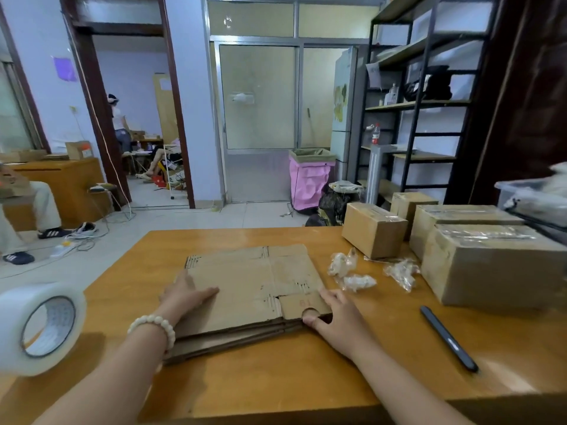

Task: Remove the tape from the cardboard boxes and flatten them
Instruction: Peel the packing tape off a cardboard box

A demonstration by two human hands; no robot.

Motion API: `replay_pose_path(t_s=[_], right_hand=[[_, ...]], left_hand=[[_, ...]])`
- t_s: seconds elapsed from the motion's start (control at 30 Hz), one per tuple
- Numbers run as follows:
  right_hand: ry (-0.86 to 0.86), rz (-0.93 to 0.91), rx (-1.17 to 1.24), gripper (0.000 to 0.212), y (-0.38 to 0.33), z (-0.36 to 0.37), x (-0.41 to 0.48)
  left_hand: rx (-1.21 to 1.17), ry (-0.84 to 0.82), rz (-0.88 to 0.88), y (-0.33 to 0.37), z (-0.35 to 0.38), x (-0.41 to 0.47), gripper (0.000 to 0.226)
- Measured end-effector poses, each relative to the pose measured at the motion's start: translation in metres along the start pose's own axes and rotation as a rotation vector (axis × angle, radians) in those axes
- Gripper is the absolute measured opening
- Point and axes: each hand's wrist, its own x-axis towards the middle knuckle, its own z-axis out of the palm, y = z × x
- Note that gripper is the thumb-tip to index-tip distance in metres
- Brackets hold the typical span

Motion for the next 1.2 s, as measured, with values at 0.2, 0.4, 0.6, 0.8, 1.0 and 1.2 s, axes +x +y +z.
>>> replay_pose_path(t_s=[0.2,0.4,0.6,0.8,1.0,1.2], right_hand=[[-0.005,0.021,0.043,0.063,0.004,0.005,0.0],[0.299,-0.039,0.046,0.033,0.009,-0.021,0.016],[0.599,0.238,0.009,0.047,0.054,-0.095,0.115],[0.371,0.45,-0.049,0.075,0.09,-0.102,0.17],[0.505,0.386,-0.14,0.065,0.096,-0.089,0.171],[0.638,0.28,-0.055,0.055,0.087,-0.096,0.15]], left_hand=[[0.217,-0.1,0.088,0.0,0.003,0.009,0.074],[0.481,-0.022,0.248,0.043,0.018,-0.014,0.044],[0.618,-0.049,0.3,0.04,0.042,-0.027,0.068],[0.606,-0.065,0.283,0.044,0.042,-0.028,0.069],[0.603,-0.065,0.276,0.041,0.041,-0.028,0.071],[0.584,-0.05,0.283,0.042,0.042,-0.031,0.07]])
